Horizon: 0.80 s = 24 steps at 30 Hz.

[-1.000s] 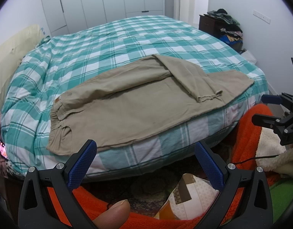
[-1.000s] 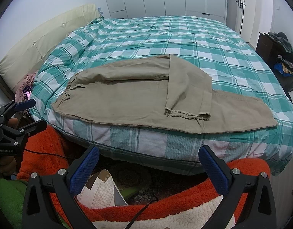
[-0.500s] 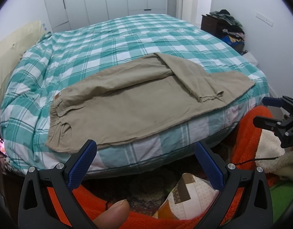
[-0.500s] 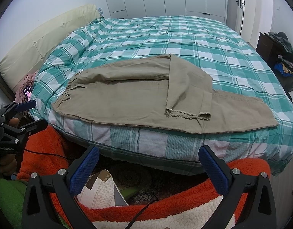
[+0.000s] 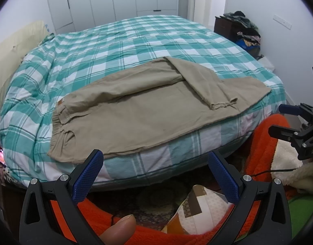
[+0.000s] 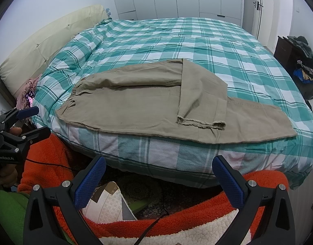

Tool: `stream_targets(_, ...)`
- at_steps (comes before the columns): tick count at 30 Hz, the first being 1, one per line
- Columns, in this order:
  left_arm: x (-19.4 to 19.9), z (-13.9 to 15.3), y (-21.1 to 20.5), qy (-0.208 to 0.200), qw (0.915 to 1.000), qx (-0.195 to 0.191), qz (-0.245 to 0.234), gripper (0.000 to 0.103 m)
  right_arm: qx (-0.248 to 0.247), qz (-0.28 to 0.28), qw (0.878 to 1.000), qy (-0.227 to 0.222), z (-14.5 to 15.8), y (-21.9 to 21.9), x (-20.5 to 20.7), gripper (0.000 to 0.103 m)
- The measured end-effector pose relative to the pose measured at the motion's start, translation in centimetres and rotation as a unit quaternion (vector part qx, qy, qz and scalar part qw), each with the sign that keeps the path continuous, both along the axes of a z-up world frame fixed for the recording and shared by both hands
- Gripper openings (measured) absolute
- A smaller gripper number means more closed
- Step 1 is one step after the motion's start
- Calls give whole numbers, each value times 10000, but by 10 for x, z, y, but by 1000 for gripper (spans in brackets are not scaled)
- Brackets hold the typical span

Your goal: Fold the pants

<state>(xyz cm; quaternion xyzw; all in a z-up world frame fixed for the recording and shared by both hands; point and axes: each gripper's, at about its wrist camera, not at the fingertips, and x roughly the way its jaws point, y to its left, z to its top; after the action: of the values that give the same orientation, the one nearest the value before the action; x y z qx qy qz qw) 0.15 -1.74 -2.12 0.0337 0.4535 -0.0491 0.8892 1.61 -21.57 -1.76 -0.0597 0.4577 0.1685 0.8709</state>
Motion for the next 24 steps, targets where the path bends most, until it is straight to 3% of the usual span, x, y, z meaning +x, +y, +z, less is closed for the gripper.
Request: stream_targets(24,0,-1,-2,51,10000,-49,-22,102,-31,55,10000,6,3,3,-2,103)
